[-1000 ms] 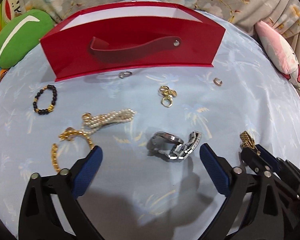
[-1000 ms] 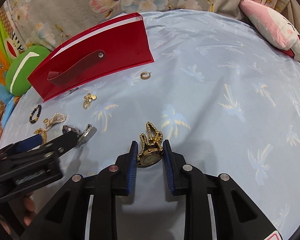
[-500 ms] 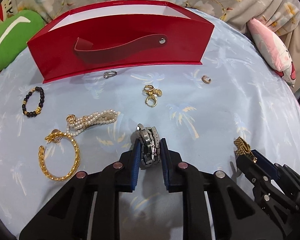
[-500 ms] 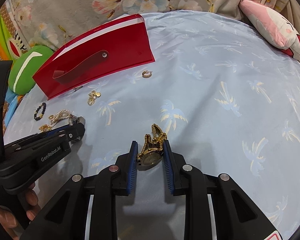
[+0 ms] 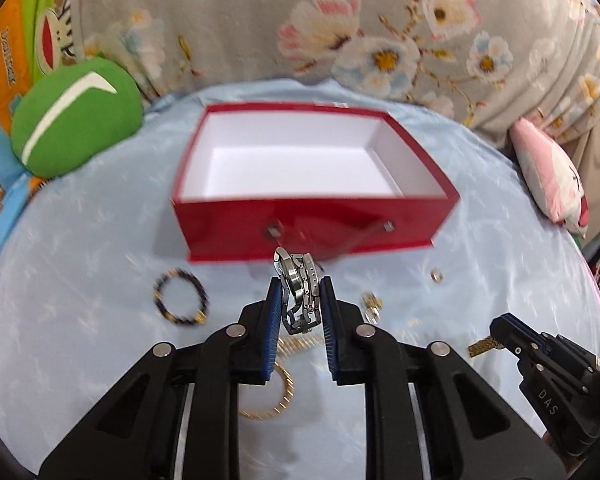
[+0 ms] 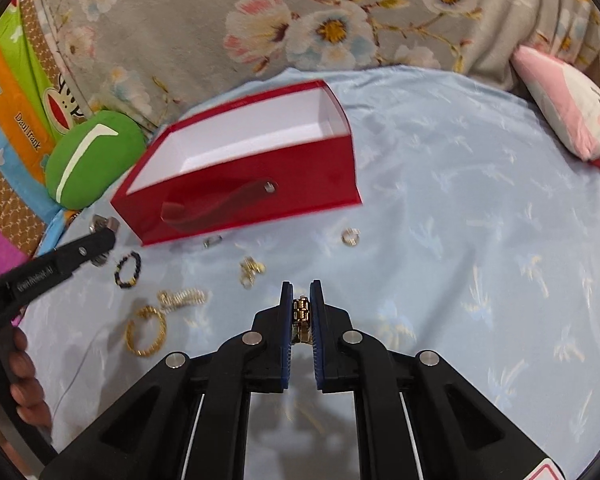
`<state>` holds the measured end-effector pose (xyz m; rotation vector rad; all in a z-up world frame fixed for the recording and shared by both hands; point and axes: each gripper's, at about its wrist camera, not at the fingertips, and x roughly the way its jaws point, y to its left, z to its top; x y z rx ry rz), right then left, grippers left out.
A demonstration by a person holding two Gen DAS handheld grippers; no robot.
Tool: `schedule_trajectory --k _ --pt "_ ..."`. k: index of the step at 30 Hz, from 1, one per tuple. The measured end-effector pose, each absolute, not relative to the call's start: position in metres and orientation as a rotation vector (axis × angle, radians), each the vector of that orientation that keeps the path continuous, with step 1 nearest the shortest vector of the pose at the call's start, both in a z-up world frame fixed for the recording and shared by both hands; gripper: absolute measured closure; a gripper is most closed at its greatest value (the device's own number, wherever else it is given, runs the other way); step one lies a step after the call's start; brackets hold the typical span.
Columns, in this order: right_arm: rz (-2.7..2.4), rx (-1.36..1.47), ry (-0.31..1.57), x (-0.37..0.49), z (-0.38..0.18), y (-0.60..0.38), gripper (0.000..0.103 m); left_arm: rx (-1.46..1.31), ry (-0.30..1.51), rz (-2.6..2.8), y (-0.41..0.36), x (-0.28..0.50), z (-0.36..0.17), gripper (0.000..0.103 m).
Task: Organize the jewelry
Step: 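Carry both watches into the red box and open both grippers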
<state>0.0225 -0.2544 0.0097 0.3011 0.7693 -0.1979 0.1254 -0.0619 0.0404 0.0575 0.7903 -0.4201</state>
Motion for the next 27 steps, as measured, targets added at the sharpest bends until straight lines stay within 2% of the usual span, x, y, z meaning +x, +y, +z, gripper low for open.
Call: schedule_trajectory --k 8,13,20,27 --pt "-0.142 0.284 0.693 0.088 0.057 -0.262 0.095 0.066 0.707 -0.359 -0.049 0.190 0.088 0.085" --pt "-0.102 0.286 0.683 0.158 0.073 -0.275 0.095 0.075 0.703 -0.343 -0.061 0.239 0.098 0.085" --pt "-0.071 0.298 0.760 0.257 0.060 -0.288 0.095 0.073 0.761 -0.336 -0.090 0.318 0.088 0.085" --pt "-0.090 0.327 0.838 0.321 0.030 -0.304 0.095 0.089 0.832 -0.328 -0.121 0.376 0.054 0.085"
